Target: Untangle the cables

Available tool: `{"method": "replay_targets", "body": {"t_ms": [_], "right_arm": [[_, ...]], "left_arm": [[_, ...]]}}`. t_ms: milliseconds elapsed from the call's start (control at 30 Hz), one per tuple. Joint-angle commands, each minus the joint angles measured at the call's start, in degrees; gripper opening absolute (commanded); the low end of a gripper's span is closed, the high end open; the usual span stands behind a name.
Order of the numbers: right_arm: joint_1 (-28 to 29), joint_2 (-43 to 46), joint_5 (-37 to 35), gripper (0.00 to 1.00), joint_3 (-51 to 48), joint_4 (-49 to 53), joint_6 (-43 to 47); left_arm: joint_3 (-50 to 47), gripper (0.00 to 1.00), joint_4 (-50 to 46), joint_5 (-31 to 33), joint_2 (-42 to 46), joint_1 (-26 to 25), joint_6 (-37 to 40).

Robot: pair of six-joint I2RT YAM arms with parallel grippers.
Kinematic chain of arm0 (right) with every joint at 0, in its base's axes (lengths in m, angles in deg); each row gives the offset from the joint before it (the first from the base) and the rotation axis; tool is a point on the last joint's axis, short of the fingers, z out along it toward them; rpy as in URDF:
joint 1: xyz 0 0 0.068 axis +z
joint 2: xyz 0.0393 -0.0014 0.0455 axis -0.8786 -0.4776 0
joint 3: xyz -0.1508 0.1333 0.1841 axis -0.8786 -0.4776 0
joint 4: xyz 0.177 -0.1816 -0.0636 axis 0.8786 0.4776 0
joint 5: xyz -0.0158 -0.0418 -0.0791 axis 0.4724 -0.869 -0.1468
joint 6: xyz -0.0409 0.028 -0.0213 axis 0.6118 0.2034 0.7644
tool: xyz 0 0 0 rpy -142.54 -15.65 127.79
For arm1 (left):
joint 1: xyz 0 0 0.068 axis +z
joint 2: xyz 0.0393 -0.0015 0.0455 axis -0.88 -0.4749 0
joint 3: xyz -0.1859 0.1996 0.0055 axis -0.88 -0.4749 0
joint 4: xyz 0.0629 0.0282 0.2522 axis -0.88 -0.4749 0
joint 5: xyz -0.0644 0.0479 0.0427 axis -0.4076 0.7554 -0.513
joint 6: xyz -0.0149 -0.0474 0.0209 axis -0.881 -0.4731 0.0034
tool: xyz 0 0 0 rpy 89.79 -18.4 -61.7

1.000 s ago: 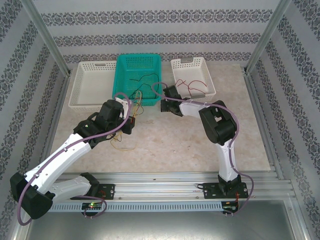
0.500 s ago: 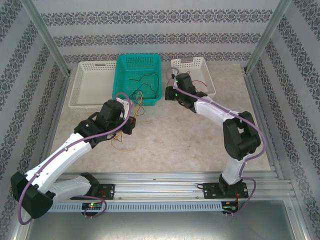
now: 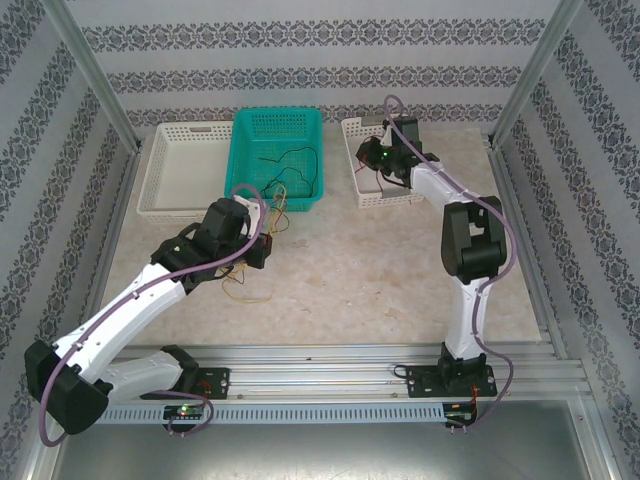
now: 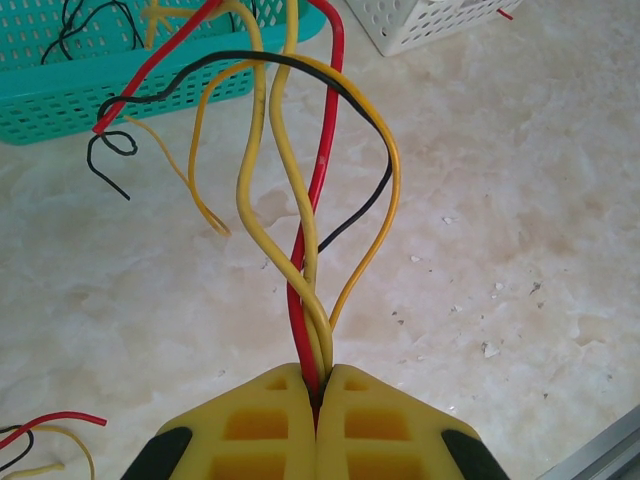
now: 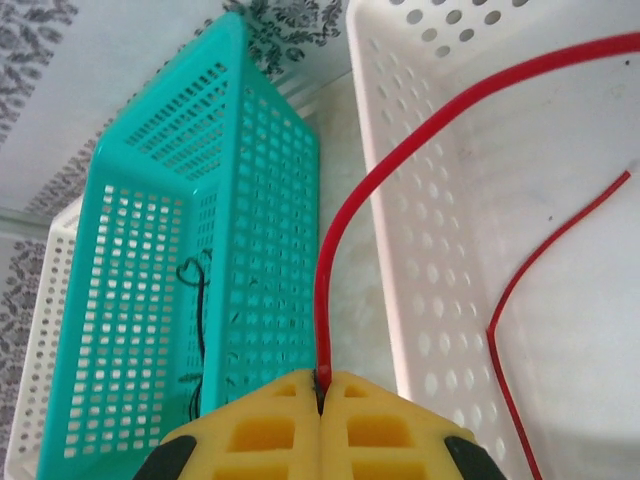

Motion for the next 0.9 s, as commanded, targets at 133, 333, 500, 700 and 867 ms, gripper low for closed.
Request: {"method": "replay_targets", "body": {"t_ms": [133, 333, 500, 700, 867], "right_arm": [[-0.8, -10.9, 0.1, 0.00, 12.8, 10.4, -0.6], [-1.0, -17.3, -1.8, 0.00, 22.2, 19.3, 1.4], [-1.1, -15.3, -3.4, 0.18, 22.4, 20.4, 2.0], [-1.1, -8.5, -5.2, 0.38, 19.3, 19.2, 2.8], [-0.9, 0.2, -8.3, 0.44, 14.6, 18.7, 5.7]], "left_arm": [[-0.2, 0.00, 0.4, -1.3, -0.8, 0.6, 0.8], [-0.2, 0.00, 0.4, -1.8, -1.2, 0.7, 0.7], [-0.3, 0.00, 0.4, -1.9, -1.2, 0.7, 0.7], [-0.2, 0.00, 0.6, -2.9, -1.2, 0.7, 0.5], [-0.3, 0.00, 1.9, -5.4, -1.5, 0.7, -0.8]]}}
